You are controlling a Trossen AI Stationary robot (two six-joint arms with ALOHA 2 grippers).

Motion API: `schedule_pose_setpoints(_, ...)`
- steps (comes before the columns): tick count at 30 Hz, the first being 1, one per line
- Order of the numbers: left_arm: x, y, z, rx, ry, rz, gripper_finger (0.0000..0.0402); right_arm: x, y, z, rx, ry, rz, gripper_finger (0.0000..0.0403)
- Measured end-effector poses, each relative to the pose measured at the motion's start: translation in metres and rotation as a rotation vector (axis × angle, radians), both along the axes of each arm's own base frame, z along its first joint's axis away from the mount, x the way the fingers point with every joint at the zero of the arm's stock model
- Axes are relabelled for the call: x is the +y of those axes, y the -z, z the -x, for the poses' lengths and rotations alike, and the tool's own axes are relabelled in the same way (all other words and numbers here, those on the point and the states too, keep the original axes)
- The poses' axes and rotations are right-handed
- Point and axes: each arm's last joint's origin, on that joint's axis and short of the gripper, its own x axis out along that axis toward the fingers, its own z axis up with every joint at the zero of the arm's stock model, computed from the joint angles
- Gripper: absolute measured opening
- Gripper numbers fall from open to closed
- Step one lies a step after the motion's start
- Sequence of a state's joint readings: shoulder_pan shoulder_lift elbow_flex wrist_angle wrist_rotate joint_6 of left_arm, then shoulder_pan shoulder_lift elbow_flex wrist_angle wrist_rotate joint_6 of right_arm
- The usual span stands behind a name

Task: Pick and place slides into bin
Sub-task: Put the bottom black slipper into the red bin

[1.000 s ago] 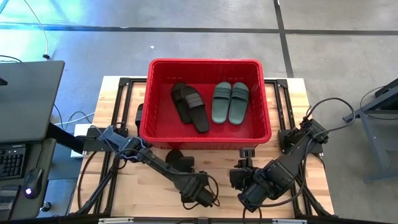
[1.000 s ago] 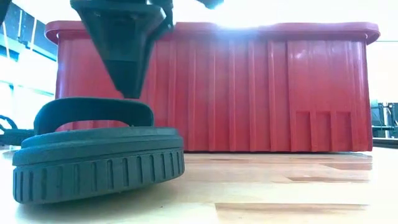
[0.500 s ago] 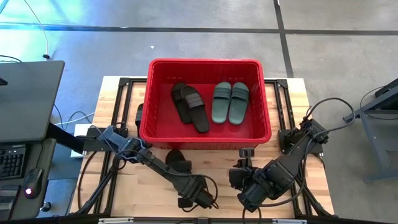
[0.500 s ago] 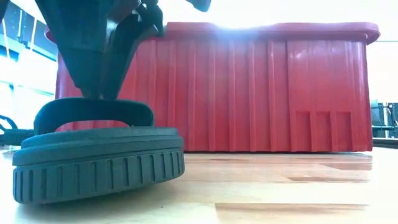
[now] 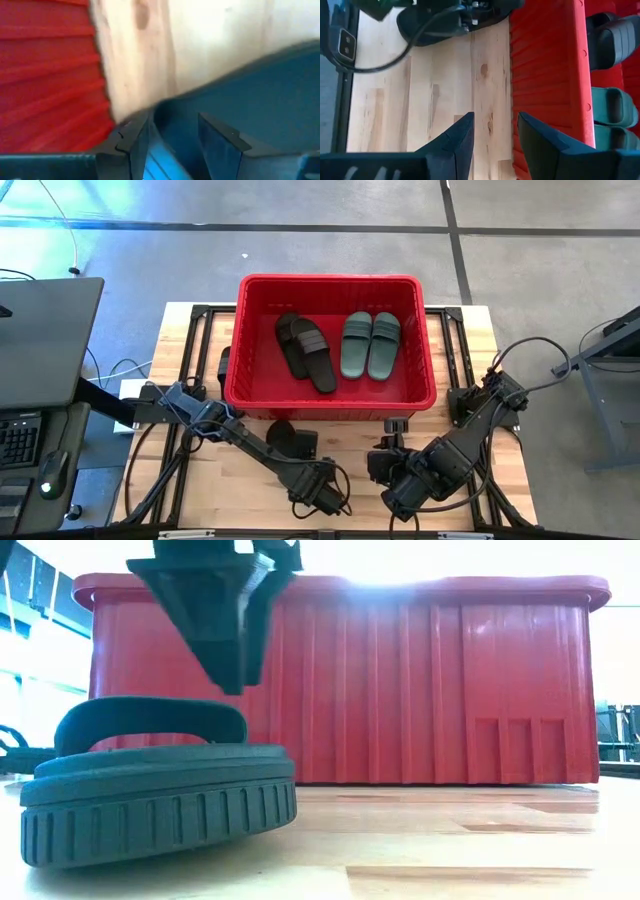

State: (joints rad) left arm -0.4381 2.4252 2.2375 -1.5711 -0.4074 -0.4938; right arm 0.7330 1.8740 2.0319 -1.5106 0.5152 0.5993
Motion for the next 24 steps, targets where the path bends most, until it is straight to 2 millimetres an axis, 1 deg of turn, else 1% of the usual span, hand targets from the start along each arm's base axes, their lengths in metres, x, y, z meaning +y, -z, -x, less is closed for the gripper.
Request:
schedule_pose_setpoints(3, 0.001, 0.000, -0.001, -0.016, 0.003, -0.032, 0.0154, 0.000, 0.000, 0.000, -0.013, 0.027, -0.020, 0.0140)
schedule_pose_setpoints(5, 0.002, 0.003, 0.001, -0.012, 0.005, -0.054, 0.0154, 0.000, 0.000, 0.000, -0.015, 0.041, -0.030, 0.0140)
schedule_pose_setpoints(9, 0.005, 0.024, 0.009, 0.075, 0.004, -0.083, 0.0154, 0.001, 0.000, 0.000, -0.014, 0.060, -0.050, 0.0140)
schedule_pose_setpoints(11, 0.005, 0.030, 0.012, 0.106, -0.002, -0.081, 0.0154, 0.001, 0.000, 0.000, -0.014, 0.061, -0.051, 0.0140)
schedule_pose_setpoints(16, 0.004, 0.034, 0.015, 0.078, -0.047, -0.114, 0.0154, 0.000, 0.000, -0.001, -0.031, 0.067, -0.034, 0.0140)
schedule_pose_setpoints(21, 0.006, 0.035, 0.014, 0.069, -0.027, -0.157, 0.0154, -0.001, 0.000, -0.002, -0.029, 0.071, -0.035, 0.0140)
schedule_pose_setpoints(24, 0.011, 0.045, 0.017, 0.097, -0.021, -0.188, 0.0154, -0.001, 0.000, -0.002, -0.029, 0.071, -0.036, 0.0140)
